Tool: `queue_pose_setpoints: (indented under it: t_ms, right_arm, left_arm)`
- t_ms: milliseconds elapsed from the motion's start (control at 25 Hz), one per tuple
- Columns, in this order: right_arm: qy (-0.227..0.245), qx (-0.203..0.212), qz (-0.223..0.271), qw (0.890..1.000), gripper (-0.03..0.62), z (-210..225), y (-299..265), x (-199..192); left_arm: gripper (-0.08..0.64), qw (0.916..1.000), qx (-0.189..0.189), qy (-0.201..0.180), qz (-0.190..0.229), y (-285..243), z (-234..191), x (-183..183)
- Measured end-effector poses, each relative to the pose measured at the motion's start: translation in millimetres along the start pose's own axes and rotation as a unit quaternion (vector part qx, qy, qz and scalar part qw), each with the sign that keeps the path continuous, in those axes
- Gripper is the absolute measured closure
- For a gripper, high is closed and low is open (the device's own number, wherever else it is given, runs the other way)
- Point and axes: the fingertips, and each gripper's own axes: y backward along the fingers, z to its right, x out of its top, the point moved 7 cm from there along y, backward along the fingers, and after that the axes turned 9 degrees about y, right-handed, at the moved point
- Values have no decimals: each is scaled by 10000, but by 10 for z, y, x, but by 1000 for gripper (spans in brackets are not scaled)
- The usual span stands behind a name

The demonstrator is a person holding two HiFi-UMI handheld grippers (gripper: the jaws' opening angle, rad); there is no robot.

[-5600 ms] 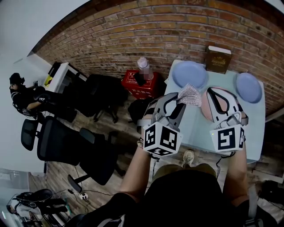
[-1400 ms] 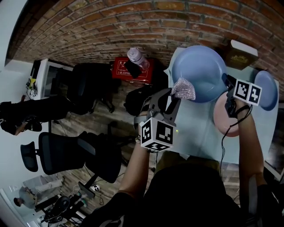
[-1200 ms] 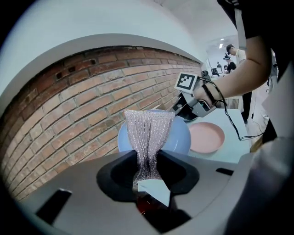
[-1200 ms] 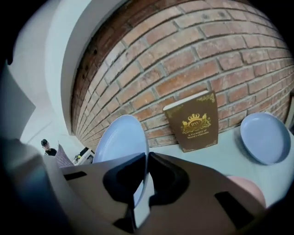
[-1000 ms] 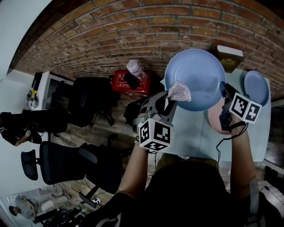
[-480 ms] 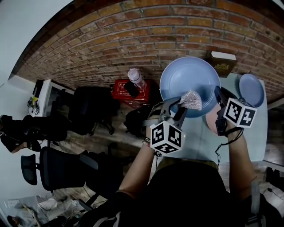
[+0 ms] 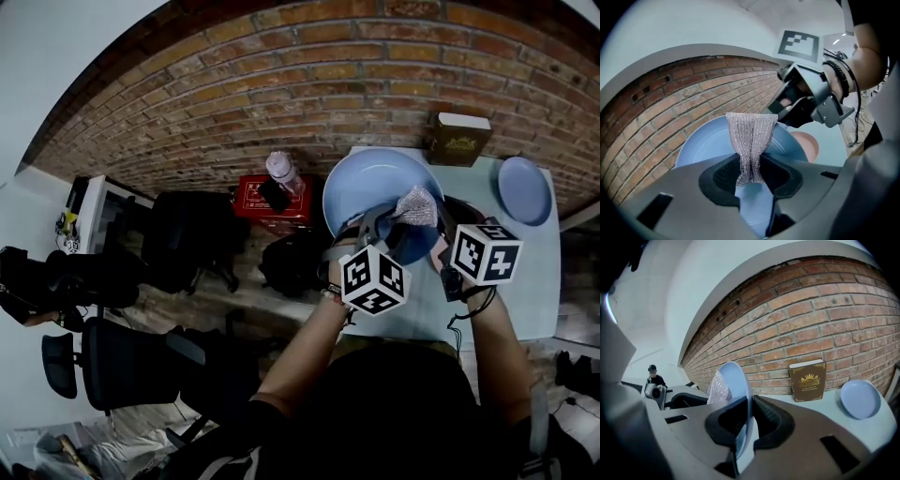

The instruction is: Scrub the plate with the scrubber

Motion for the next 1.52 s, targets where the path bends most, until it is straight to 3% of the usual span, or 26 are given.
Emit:
queue_pose_setpoints:
  t_ms: [160,280,1040,1520]
  right_arm:
    - [428,-33,-1,9991,545,-114,60,-15]
    - [475,4,66,9988,543,-160,117,-21]
    - [-233,392,584,9973,540,29,457,-44]
    - [-1225,270,1071,9863,534,329,527,50]
  left_arm:
    - [414,9994,312,163,-30,-29,-121,80]
    - [414,9988,465,147,-12,-12,-180,163]
    - [414,9878,1438,536,-277,222,-722,160]
    - [414,9892,1327,501,-376,319,-634,64]
